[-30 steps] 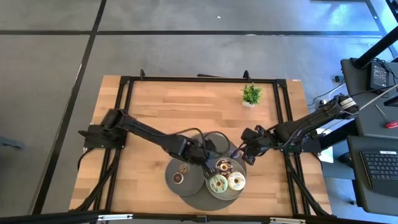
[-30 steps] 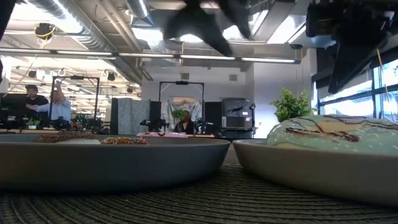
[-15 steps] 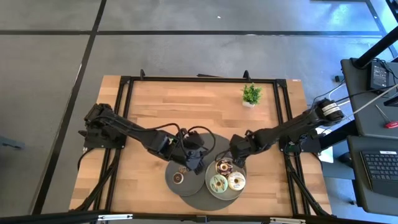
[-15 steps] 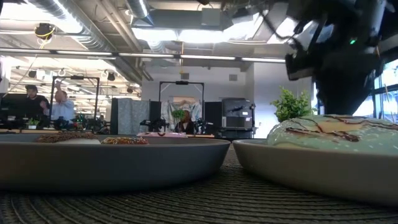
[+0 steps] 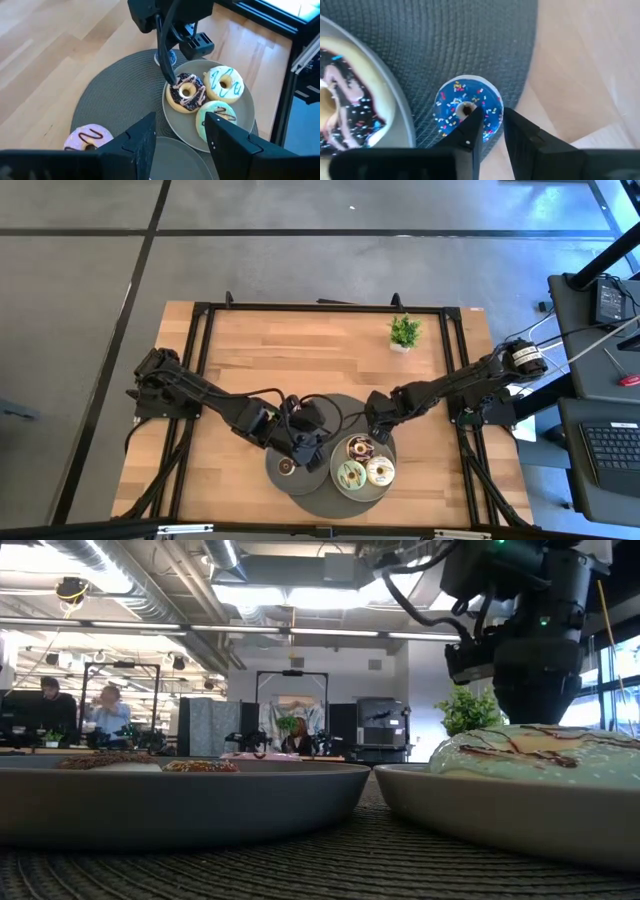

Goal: Pick & Place donuts
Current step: Put the small violet donut on the black plate

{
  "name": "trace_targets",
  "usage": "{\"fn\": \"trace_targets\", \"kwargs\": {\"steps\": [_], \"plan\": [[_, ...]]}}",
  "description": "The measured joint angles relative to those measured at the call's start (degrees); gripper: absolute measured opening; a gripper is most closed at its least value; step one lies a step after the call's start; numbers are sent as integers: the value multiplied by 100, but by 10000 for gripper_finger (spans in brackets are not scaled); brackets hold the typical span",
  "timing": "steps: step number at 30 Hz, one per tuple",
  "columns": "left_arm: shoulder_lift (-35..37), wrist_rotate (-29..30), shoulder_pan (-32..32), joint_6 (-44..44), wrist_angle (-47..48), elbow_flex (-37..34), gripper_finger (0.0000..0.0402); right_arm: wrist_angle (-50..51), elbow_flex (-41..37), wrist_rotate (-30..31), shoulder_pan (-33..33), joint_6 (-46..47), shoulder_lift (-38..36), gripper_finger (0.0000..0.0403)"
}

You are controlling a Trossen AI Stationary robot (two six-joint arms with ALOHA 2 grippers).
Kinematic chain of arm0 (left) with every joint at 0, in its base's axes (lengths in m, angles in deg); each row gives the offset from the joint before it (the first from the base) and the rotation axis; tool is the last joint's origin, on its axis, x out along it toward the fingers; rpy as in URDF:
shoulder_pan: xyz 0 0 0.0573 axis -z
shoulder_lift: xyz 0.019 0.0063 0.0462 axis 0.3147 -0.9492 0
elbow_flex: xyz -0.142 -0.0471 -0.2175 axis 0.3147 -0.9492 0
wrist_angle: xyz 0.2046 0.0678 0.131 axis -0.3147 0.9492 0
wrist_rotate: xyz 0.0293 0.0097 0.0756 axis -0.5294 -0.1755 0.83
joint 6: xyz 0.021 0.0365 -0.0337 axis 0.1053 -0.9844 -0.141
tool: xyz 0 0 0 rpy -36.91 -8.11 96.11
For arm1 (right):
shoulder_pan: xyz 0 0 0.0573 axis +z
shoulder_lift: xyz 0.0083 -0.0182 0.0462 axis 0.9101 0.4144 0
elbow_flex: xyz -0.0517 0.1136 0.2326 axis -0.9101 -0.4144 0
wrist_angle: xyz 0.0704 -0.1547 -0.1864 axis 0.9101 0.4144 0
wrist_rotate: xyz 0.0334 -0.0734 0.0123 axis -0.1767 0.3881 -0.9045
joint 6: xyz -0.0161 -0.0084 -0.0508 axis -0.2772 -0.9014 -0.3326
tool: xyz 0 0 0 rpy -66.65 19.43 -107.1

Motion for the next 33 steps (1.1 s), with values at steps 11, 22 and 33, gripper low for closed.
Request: {"fn": "trace_targets", "kwargs": {"steps": [11,22,33], "plan": [[-2,2,9,-6,0,0,164,-65,0,-143,2,5,0,91],[-2,4,9,-4,0,0,160,-132,0,-140,2,-23,0,153],[-2,7,9,-2,0,0,160,-155,0,-123,2,1,126,120]]}}
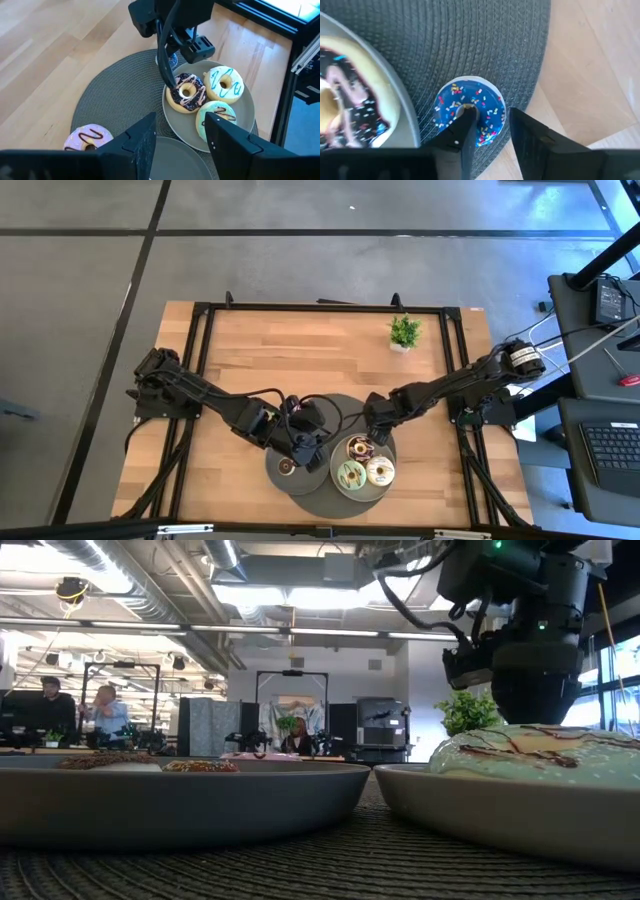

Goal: Pick & Place donuts
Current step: Put the small violet donut on the black plate

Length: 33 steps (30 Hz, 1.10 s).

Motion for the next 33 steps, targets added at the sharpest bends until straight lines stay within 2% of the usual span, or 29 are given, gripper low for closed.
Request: {"fn": "trace_targets", "kwargs": {"steps": [7,12,17,22,26,31,33], "plan": [[0,0,0,0,0,0,162,-13,0,-9,0,-9,99,93],[0,0,0,-4,43,0,164,147,56,-8,0,-191,-7,57],[196,-49,48,56,605,0,160,248,383,-16,-47,-579,-38,27],[561,197,211,432,1317,0,161,221,960,-98,-311,-1176,-38,27],[829,153,313,99,1506,0,164,133,1477,-166,-663,-1604,8,36],[1058,-33,401,-64,1499,0,161,-184,1993,-212,-1008,-2239,478,38],[1092,-30,432,52,1498,0,159,-182,2168,-457,-1100,-2275,759,39]]}}
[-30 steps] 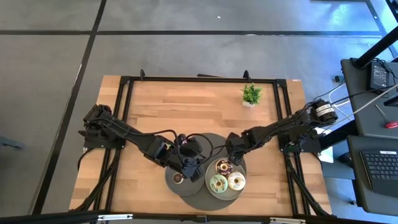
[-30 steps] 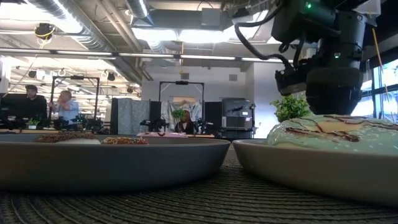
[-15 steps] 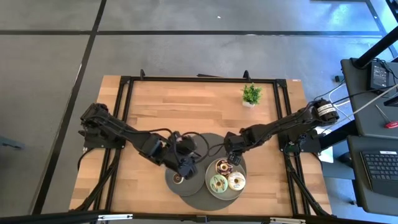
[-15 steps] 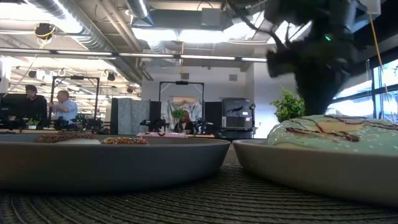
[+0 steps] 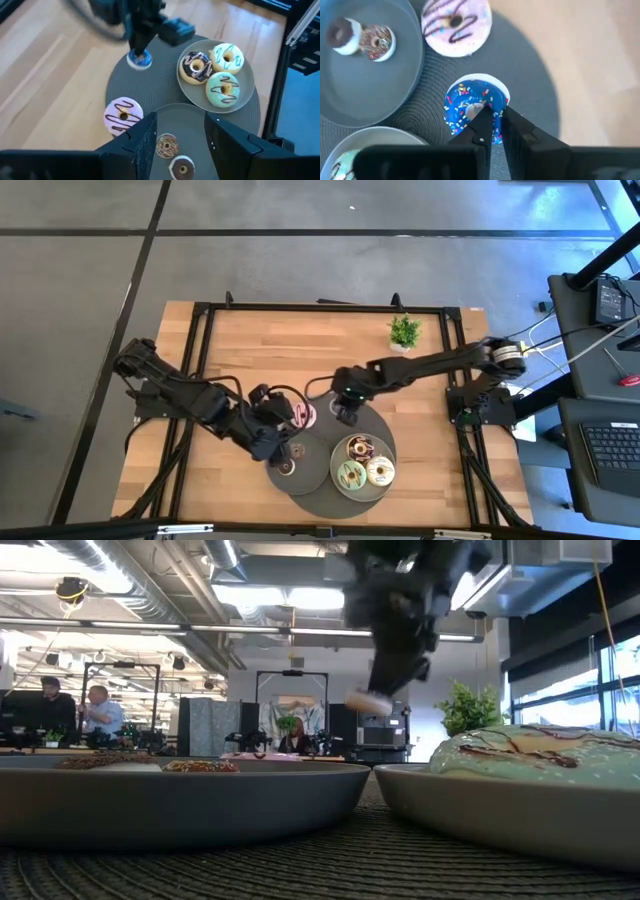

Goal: Pick & Place donuts
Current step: Put the small violet donut on the black plate

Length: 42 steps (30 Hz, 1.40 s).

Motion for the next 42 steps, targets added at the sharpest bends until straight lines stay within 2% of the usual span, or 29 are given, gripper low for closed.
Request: {"fn": "trace_targets", "kwargs": {"steps": [3,9,21,24,31,35,42], "plan": [[7,8,57,24,-1,0,160,10,164,-344,-49,8,433,39],[-15,32,101,84,-3,0,164,-18,313,-416,-45,-122,1077,39],[-17,220,97,87,-45,0,163,-11,320,-412,-45,-108,1183,41],[-17,261,97,87,-45,0,164,-11,320,-412,-45,-114,1183,58],[-17,570,90,85,-47,0,159,-9,320,-411,-45,36,1183,135],[-17,675,82,183,-127,-7,162,91,320,-410,-45,90,1101,160],[-19,88,-262,234,-383,-463,162,640,185,-136,20,48,168,171]]}}
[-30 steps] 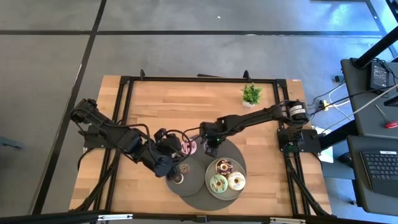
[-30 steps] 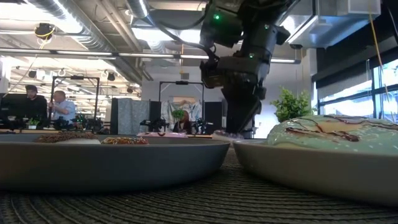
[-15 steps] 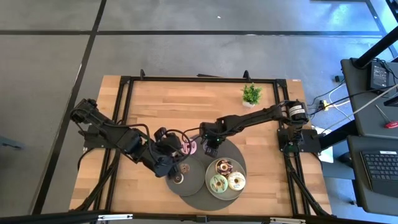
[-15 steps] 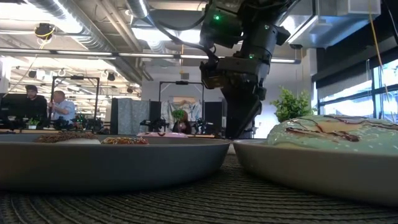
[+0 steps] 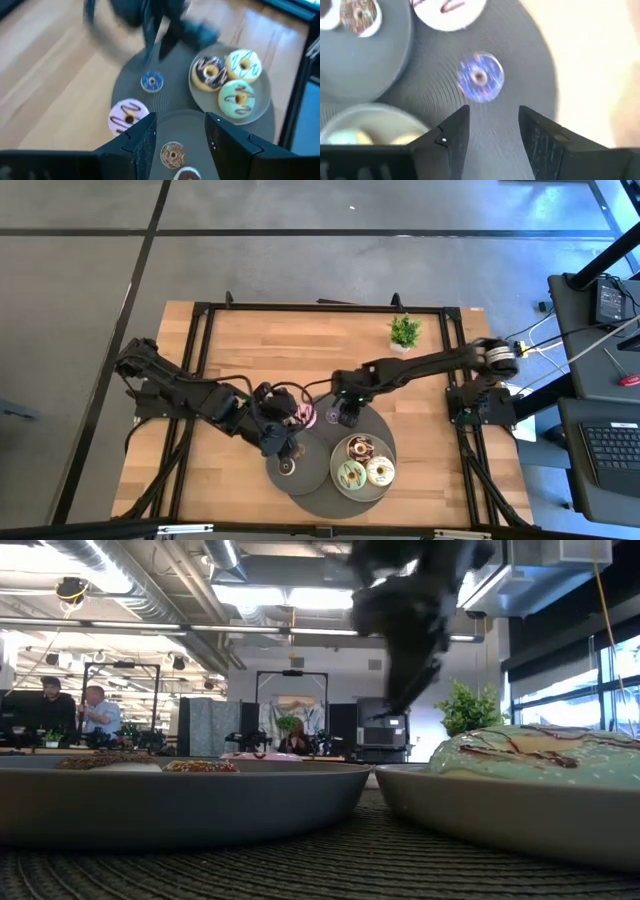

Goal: Pick & Place donuts
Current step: Put the small violet donut on the black plate

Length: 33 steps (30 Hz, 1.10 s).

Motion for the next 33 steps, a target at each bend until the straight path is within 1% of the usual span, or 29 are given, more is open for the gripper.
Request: {"fn": "trace_targets", "kwargs": {"steps": [2,5,8,10,11,12,14,15,17,19,21,24,27,33], "plan": [[-5,-143,-132,-55,-255,-273,160,190,-272,132,10,16,-465,167],[-11,-238,-336,-444,-893,-658,159,180,-829,139,22,257,-1323,160],[-11,-284,-609,-1028,-1923,-1061,162,117,-1399,185,173,524,-2202,156],[-11,-316,-817,-1385,-2788,-1289,164,58,-1751,250,331,852,-2716,155],[-10,-484,-938,-1586,-3187,-1394,164,-11,-1906,341,419,1078,-2958,155],[-8,-777,-1063,-1789,-3586,-1511,165,-55,-2056,468,501,1269,-3187,154],[-12,-1524,-1308,-2086,-4143,-1723,166,-91,-2338,744,662,1601,-3574,154],[-33,-1786,-1416,-2135,-4394,-1823,166,-110,-2460,839,745,1757,-3741,154],[-75,-1990,-1598,-2146,-4833,-1993,166,-144,-2645,926,888,2004,-4032,154],[-114,-1917,-1721,-2187,-4864,-2103,164,-183,-2780,935,1004,2209,-4244,154],[-199,-1710,-1844,-2376,-4854,-2204,162,-136,-2838,998,1094,2351,-4340,154],[-359,-1525,-1894,-2998,-4861,-2372,160,-175,-2831,1182,1216,2406,-4348,154],[-607,-1494,-1877,-3573,-4844,-2430,160,-210,-2829,1235,1233,2407,-4273,154],[-1165,-1483,-1886,-3602,-5036,-2430,164,-345,-2829,1257,1234,2407,-4175,154]]}}
